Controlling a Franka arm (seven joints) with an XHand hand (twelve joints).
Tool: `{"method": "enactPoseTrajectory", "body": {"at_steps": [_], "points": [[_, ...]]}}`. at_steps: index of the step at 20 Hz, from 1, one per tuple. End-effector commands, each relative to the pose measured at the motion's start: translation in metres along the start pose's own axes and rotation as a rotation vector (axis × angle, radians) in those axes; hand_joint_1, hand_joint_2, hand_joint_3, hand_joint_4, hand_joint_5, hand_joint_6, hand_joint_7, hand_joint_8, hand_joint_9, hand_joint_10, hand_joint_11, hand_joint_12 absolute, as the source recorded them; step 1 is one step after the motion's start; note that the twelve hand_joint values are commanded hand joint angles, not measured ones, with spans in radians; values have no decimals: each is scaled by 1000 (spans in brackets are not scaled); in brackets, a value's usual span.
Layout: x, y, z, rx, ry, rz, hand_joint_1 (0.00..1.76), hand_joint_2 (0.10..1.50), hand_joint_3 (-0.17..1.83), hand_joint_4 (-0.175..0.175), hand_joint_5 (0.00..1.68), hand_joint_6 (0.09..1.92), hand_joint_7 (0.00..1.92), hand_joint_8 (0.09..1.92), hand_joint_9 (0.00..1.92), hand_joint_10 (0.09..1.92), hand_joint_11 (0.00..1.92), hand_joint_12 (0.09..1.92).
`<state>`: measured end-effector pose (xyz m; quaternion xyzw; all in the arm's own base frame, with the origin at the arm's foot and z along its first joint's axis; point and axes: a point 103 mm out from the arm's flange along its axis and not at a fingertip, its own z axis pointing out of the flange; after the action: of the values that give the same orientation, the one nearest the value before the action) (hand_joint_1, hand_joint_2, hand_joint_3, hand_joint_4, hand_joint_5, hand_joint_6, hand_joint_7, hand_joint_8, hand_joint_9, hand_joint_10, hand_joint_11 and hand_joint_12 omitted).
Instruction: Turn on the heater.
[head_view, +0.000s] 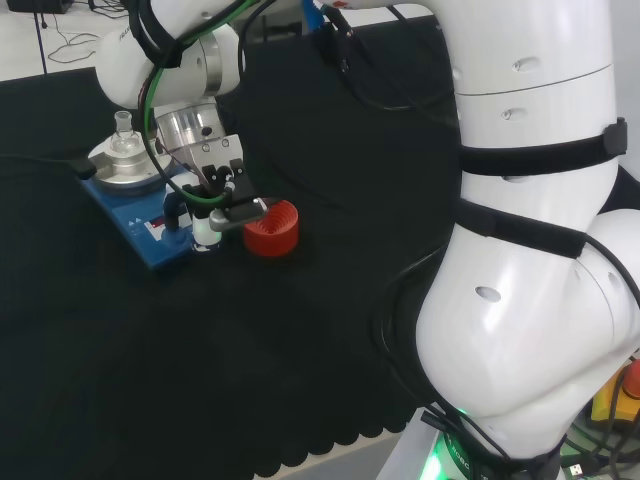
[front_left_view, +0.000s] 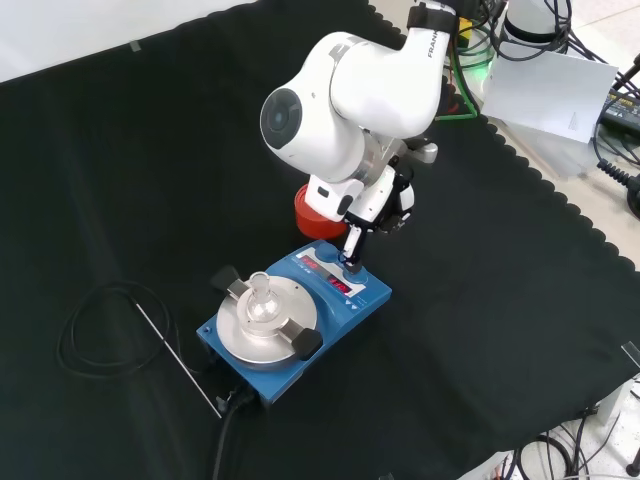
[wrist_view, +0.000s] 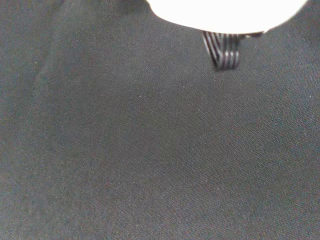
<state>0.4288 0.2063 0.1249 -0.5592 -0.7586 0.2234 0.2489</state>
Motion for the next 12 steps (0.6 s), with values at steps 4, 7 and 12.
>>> {"method": "enactPoseTrajectory", "body": {"at_steps": [4,7,12], "points": [[-1,2,3,6,0,1,1467,611,1207,-55,330,642,1614,1848,1657,1806,1373,1539],[-2,2,4,8,0,5,1467,611,1207,-56,331,645,1614,1847,1658,1805,1373,1538],[-4,2,3,8,7,4,1466,611,1207,-56,331,648,1615,1845,1658,1804,1374,1537]]}}
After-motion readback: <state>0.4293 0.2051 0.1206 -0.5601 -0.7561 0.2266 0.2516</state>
